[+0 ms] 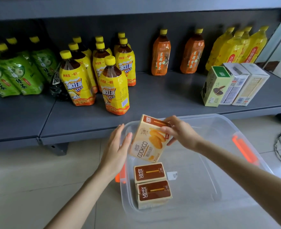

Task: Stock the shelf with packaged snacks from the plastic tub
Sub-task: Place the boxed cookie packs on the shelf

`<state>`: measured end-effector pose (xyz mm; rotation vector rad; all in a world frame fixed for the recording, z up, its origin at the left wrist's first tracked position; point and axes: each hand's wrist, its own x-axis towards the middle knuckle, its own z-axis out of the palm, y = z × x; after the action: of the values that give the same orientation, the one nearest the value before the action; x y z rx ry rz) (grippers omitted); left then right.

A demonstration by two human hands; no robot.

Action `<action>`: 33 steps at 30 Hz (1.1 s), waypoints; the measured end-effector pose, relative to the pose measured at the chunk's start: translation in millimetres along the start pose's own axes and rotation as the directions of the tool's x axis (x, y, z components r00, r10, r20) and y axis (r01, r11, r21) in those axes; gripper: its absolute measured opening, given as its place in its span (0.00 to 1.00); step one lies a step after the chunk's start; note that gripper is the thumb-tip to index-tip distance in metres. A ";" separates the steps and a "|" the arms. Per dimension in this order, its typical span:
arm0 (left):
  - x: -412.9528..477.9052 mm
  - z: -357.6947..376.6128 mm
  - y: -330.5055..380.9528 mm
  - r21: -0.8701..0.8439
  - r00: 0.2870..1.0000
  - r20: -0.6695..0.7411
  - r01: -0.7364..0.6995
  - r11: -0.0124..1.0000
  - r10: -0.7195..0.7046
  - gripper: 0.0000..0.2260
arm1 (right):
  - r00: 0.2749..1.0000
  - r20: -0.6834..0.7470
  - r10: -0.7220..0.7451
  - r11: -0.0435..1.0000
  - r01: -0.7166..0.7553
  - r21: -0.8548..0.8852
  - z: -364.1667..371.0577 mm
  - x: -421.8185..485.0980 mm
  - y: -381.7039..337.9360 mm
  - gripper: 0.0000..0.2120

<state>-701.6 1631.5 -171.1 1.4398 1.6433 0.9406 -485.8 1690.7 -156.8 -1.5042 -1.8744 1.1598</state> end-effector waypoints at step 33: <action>-34.3 -67.7 -18.6 -0.693 0.887 -0.124 0.244 0.678 -0.445 0.14 | 0.817 0.392 0.424 0.782 -0.548 0.297 73.5 -4.6 62.7 0.19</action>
<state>-767.0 1592.0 -154.7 0.4868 1.4686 1.3648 -507.5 1665.5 -247.6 -1.6892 -1.3009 1.9855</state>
